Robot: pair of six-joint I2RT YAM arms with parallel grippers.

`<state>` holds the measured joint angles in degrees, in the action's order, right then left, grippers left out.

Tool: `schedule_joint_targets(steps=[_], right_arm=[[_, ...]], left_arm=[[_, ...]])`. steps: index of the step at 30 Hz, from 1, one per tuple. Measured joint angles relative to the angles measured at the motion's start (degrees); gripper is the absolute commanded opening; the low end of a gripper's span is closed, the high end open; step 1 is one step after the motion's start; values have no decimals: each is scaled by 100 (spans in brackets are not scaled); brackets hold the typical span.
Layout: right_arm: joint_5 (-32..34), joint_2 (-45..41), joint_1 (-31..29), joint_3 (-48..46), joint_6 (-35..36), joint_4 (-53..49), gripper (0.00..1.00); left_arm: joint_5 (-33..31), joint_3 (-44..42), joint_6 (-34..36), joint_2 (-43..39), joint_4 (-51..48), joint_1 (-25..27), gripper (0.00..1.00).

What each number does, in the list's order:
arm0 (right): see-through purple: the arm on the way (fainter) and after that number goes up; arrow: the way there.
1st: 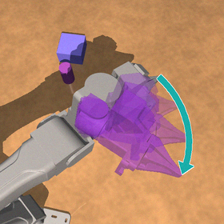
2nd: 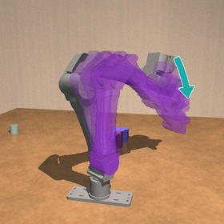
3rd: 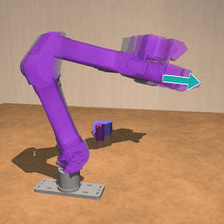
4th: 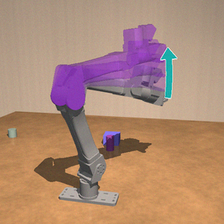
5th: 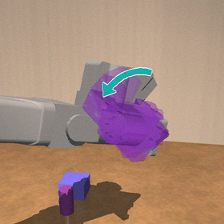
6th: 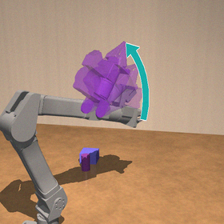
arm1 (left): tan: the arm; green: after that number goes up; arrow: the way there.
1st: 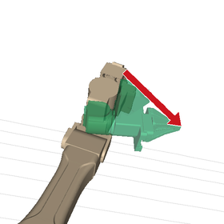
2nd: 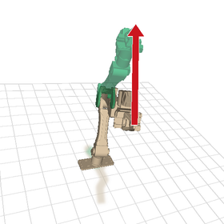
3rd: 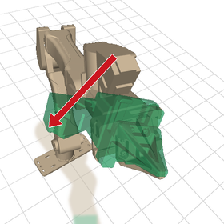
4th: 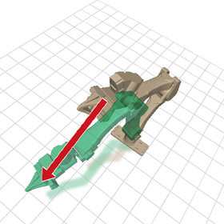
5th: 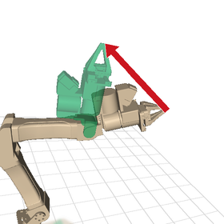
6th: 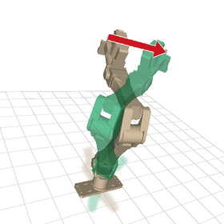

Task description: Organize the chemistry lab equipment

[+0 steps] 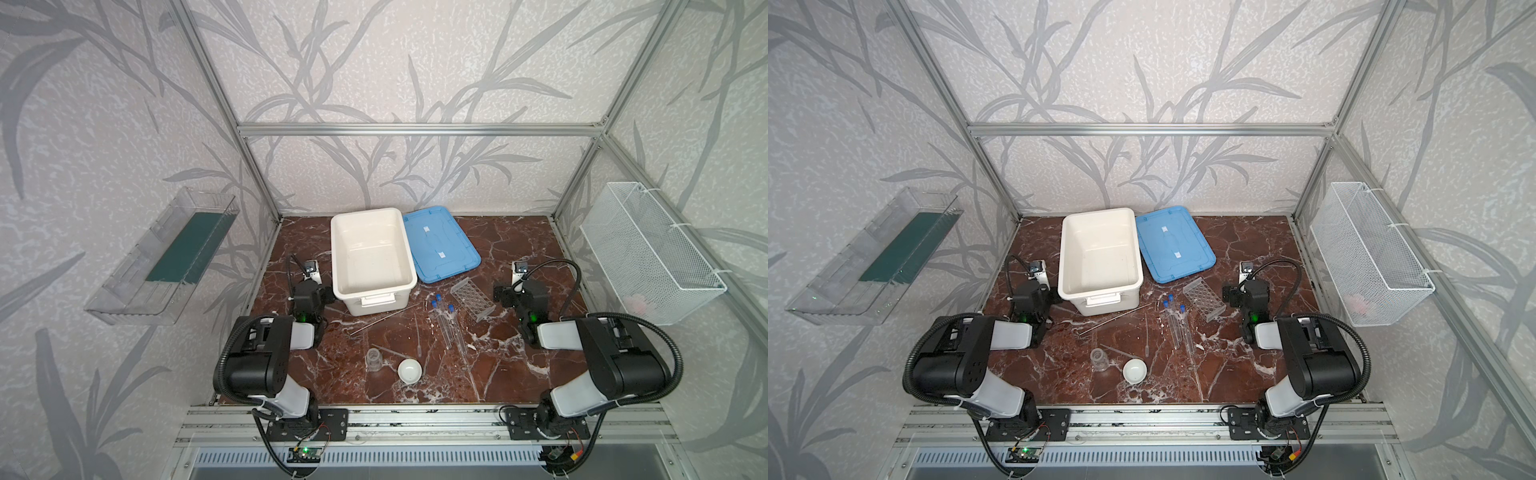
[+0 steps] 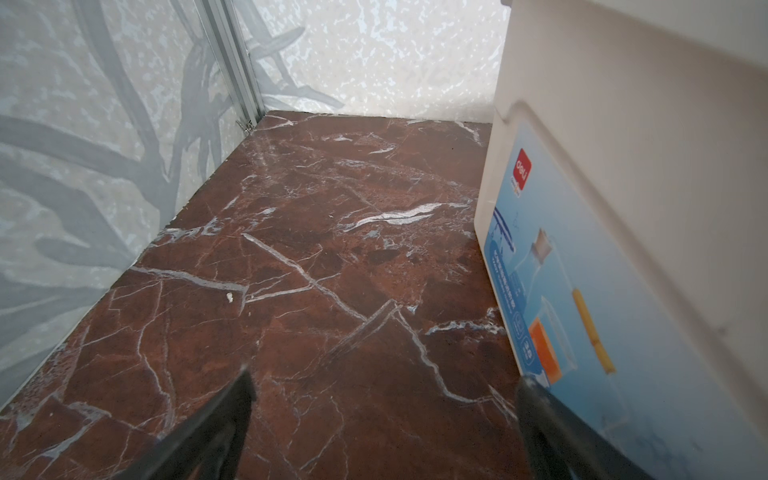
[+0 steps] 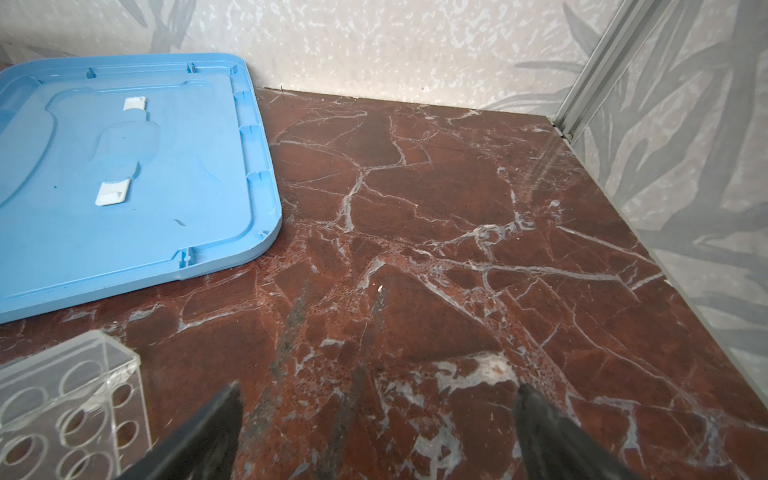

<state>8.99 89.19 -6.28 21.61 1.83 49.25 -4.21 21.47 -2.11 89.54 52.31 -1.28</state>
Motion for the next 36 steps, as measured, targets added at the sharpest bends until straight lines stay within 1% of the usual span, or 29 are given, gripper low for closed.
schedule_joint_targets(steps=[9,11,13,15,18,22,25,27,30,33,36], right_arm=[[2,-17,0,0,0,4,99],[-15,-111,0,-2,22,-44,99],[-52,-354,0,-2,46,-205,99],[-74,-765,0,59,44,-640,99],[-85,-1405,0,461,-105,-1665,99],[81,-2155,13,1158,-734,-2994,99],[-223,-2863,74,1285,-1073,-3626,99],[-549,-3307,109,1344,-1263,-4113,99],[-1005,-3945,109,1456,-1602,-4876,99],[-1438,-4693,109,1458,-1928,-5423,99],[-1825,-5246,109,1532,-2070,-6028,99]], left_arm=[[-52,-35,-2,-35,37,0,99],[-179,-96,-28,-247,-92,0,99],[-339,-111,-72,-664,-376,0,99],[-516,-72,-144,-1244,-778,0,99],[-769,212,-310,-2083,-1665,0,99],[-879,868,-584,-2881,-2898,0,99],[-881,1305,-1080,-3471,-3792,0,99],[-866,1606,-1576,-3886,-4474,0,99],[-520,1998,-2092,-4472,-5281,0,99],[-173,2006,-2660,-5163,-5554,0,99],[236,1606,-3276,-5877,-5453,0,99]])
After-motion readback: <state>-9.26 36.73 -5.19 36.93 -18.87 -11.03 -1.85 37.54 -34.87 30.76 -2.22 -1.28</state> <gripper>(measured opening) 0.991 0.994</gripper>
